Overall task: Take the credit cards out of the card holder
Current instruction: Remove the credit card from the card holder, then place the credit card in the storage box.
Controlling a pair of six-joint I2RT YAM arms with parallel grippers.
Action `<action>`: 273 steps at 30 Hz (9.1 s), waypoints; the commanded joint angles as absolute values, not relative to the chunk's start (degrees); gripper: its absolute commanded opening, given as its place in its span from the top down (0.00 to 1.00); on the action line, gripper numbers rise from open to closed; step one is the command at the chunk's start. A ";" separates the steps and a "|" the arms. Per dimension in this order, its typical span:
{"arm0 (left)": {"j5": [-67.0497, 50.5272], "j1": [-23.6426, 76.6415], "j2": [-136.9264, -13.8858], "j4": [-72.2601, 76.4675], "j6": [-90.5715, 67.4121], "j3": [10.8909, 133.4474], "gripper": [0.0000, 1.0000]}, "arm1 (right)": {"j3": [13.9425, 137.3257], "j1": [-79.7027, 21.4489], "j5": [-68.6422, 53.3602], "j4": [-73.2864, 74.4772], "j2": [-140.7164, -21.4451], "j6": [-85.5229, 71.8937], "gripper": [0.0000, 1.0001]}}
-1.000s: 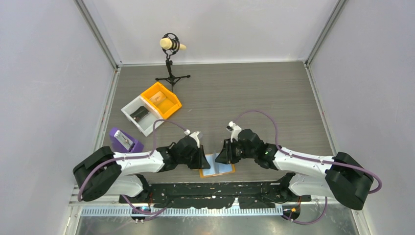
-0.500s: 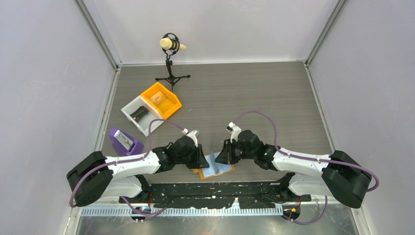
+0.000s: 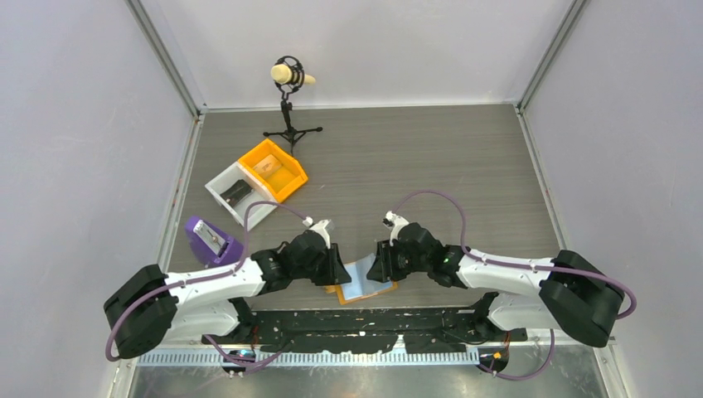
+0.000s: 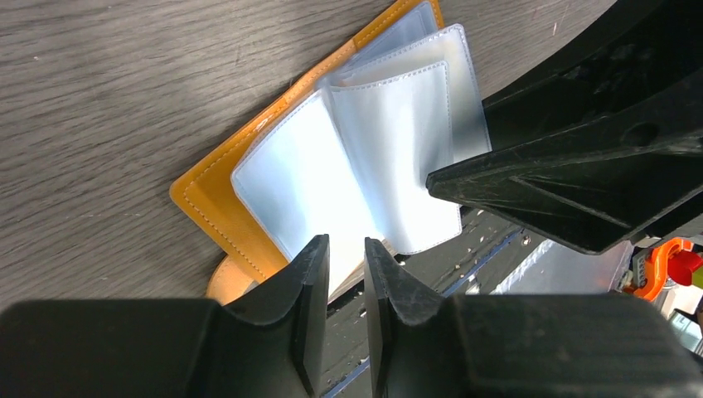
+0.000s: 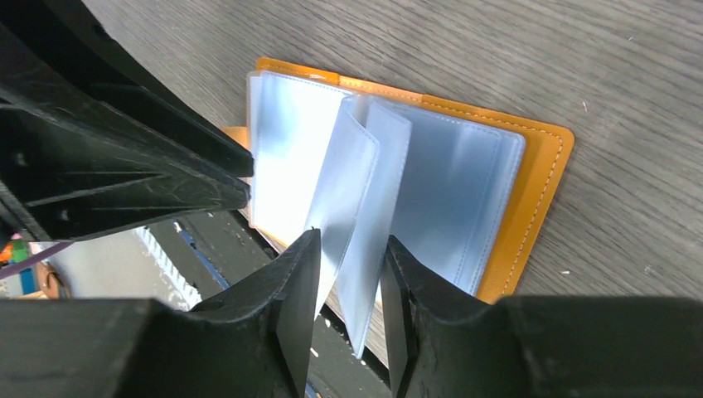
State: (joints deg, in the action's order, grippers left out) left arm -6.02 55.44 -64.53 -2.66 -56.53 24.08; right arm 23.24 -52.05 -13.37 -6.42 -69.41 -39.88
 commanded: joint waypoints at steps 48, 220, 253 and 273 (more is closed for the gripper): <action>-0.61 55.63 -57.90 -5.33 -56.71 22.32 0.80 | 30.78 -57.58 -9.75 -2.80 -69.66 -36.08 0.65; -4.79 48.42 -52.02 5.84 -81.44 26.20 0.58 | 31.13 -89.90 46.12 -17.67 -62.26 18.60 0.95; -17.90 48.34 -41.23 0.21 -40.92 27.98 1.00 | 31.33 -57.50 -16.54 3.55 -38.08 -17.19 0.44; -5.06 48.34 -34.45 3.19 -48.07 24.70 1.00 | 19.28 -43.85 -25.92 -23.36 -46.41 -41.97 0.38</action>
State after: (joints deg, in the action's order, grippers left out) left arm -12.60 48.29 -37.60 0.27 -45.95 24.80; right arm 21.23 -45.12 -24.97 -10.55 -45.54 -33.17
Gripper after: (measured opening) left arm 0.012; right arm 0.616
